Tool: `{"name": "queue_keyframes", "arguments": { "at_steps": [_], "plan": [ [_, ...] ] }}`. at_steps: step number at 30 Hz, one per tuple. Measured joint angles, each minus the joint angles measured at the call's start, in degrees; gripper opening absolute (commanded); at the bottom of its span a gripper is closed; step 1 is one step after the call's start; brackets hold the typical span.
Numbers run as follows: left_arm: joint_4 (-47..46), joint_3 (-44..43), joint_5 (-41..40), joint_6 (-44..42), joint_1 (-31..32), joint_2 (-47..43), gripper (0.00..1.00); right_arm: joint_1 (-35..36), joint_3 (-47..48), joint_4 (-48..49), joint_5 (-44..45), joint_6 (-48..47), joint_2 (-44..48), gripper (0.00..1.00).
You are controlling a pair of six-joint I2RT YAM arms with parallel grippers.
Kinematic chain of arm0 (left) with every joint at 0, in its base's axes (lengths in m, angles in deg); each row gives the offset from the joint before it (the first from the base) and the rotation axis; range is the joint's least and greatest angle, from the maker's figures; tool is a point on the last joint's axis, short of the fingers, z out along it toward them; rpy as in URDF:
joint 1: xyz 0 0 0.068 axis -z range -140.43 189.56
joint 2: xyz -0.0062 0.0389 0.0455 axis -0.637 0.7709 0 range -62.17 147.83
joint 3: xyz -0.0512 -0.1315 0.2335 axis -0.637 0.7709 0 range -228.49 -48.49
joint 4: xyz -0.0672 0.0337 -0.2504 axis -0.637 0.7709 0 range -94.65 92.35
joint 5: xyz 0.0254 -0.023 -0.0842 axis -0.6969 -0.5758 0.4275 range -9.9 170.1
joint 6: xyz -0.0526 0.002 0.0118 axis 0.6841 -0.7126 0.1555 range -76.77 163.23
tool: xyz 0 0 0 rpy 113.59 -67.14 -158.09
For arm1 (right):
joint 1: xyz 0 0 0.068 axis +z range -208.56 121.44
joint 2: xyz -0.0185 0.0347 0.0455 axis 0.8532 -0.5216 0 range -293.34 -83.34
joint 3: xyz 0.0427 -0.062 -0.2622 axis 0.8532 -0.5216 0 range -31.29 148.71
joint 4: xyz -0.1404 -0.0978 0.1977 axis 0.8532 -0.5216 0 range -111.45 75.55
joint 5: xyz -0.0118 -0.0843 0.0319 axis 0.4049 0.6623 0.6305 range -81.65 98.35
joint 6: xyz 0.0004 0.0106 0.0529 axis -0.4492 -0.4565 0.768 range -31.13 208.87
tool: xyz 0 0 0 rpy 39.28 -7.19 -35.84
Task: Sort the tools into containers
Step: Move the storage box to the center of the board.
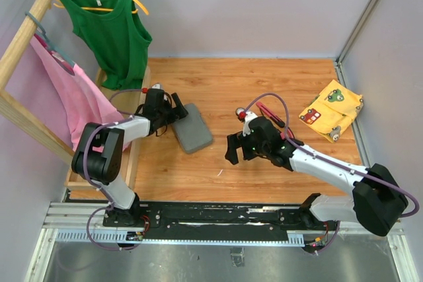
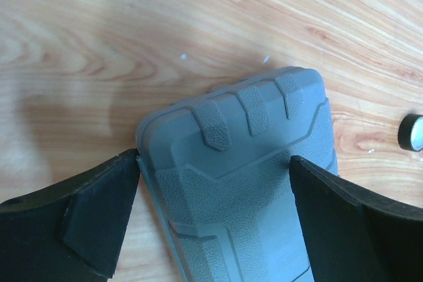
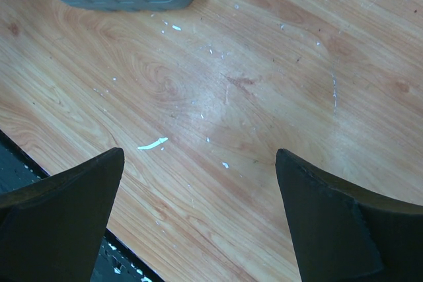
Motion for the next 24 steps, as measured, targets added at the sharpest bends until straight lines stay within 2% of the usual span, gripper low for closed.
{"name": "queue_keyframes", "arguments": {
  "at_steps": [7, 18, 24],
  "plan": [
    [0.0, -6.0, 0.6, -4.2, 5.6, 4.7, 0.96, 0.0, -1.6, -0.3, 0.4, 0.2, 1.5, 0.99],
    [0.6, -18.6, 4.3, -13.2, 16.5, 12.3, 0.96, 0.0, -6.6, -1.9, 2.0, 2.4, 11.0, 0.99],
    [1.0, -20.1, 5.0, -16.4, 21.0, 13.0, 0.96, 0.0, -8.1, -3.8, 4.2, 4.1, 16.2, 0.99]
  ]
}}
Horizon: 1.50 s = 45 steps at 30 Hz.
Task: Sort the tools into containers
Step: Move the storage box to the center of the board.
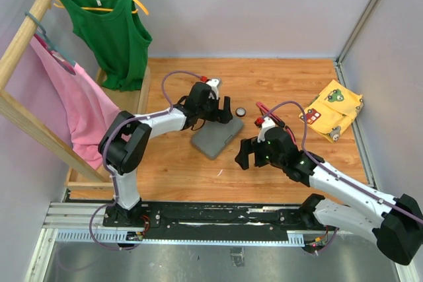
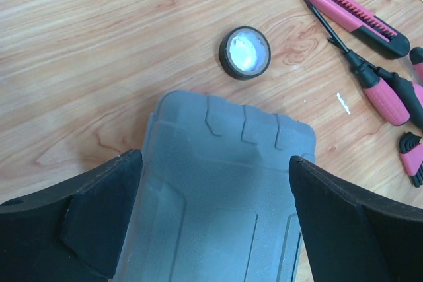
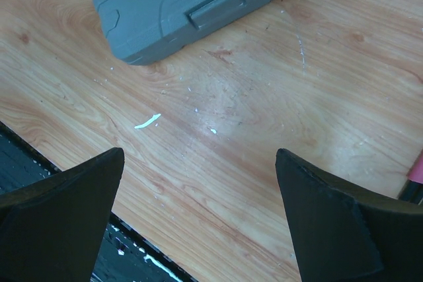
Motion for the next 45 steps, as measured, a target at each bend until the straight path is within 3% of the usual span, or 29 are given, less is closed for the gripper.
{"name": "queue_keyframes", "arguments": {
  "at_steps": [5, 9, 15, 20, 25, 33, 45],
  "plan": [
    [2.6, 1.0, -1.9, -0.5, 0.1, -3.8, 0.96, 0.0, 0.0, -0.9, 3.0, 0.7, 1.9, 0.99],
    [4.4, 3.6, -5.4, 0.2, -0.1, -13.1, 0.97, 0.0, 0.3, -1.6, 6.6, 0.9, 1.6, 0.99],
    [7.5, 7.3, -12.5, 1.7, -0.1, -29.6, 0.99, -0.6, 4.9, -1.9, 9.9, 0.0, -3.6, 0.99],
    [9.1, 12.7, -15.8, 2.7, -0.9, -35.6, 0.99, -2.7, 8.7, -0.6, 11.1, 1.2, -8.5, 0.99],
    [9.1, 16.4, -14.5, 3.4, -3.1, -32.2, 0.98, -5.3, 9.1, 2.3, 9.9, 6.7, -12.6, 0.99],
    [5.1, 15.4, -9.6, 1.4, -3.3, -20.2, 0.97, -9.1, 9.0, 10.7, 4.2, 16.3, -19.7, 1.00],
    [0.3, 13.9, -3.4, -0.1, -3.7, -12.9, 0.96, -11.5, 9.1, 20.1, 1.1, 25.4, -31.0, 0.86]
  ]
}}
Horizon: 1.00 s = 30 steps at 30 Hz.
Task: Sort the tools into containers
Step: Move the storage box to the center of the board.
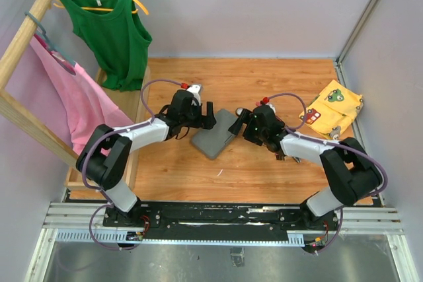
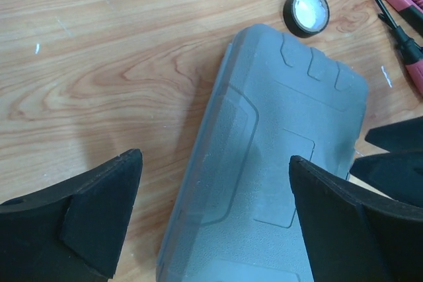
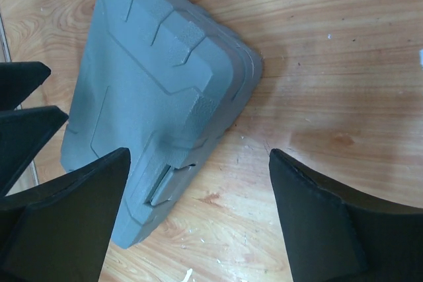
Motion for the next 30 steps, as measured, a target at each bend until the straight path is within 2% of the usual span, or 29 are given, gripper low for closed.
{"name": "queue_keyframes", "arguments": {
  "at_steps": [11, 15, 22, 30],
  "plan": [
    [-5.1, 8.5, 6.6, 2.5, 0.0, -0.6, 0.95, -0.1, 2.8, 7.6, -9.1, 1.1, -9.1, 0.84],
    [-6.4, 13.2, 7.5, 3.5, 0.1, -4.6, 0.95, -0.1, 4.1, 10.2, -13.9, 0.5, -11.7, 0.80],
    [-6.4, 19.6, 7.8, 5.5, 2.7, -11.3, 0.95, 0.7, 4.5, 10.3, -16.8, -1.1, -12.2, 0.78],
    [-5.6, 26.7, 5.3, 9.9, 9.0, -19.6, 0.95, 4.2, 2.9, 8.4, -16.1, -4.0, -10.3, 0.85]
  ]
}}
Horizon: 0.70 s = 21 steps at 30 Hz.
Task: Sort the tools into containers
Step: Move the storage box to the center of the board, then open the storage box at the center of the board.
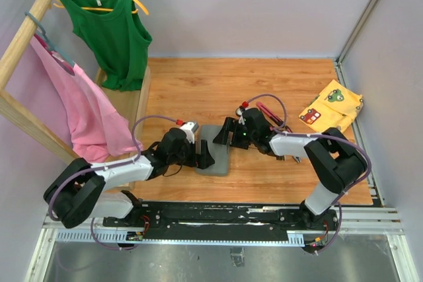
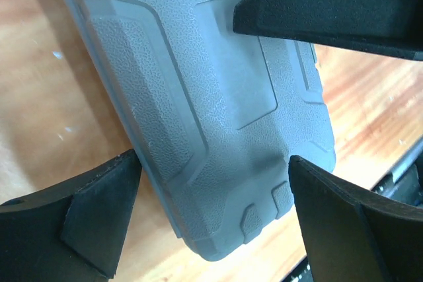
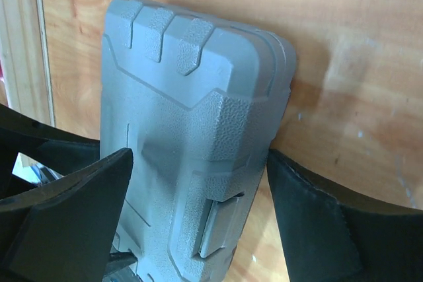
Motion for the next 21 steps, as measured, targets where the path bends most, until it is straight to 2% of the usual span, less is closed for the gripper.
{"name": "queue_keyframes", "arguments": {
  "at_steps": [4, 11, 14, 21],
  "plan": [
    [0.9, 2.7, -0.7, 2.6, 2.4, -4.2, 0.95, 1.0, -2.8, -2.1, 0.7, -0.5, 3.7, 0.88],
    [5.3, 2.6, -6.2, 4.2, 2.5, -9.9, 0.97, 1.1, -5.6, -6.9, 4.3, -2.5, 12.7, 0.88],
    [7.0, 1.8, -8.2, 4.2, 2.5, -10.4, 0.97, 1.1, -7.1, -7.7, 5.3, -2.9, 16.4, 0.79],
    [7.6, -2.0, -10.6, 3.5, 2.5, -6.2, 0.86, 2.8, -10.4, -9.9, 9.2, -2.3, 21.5, 0.62]
  ]
}}
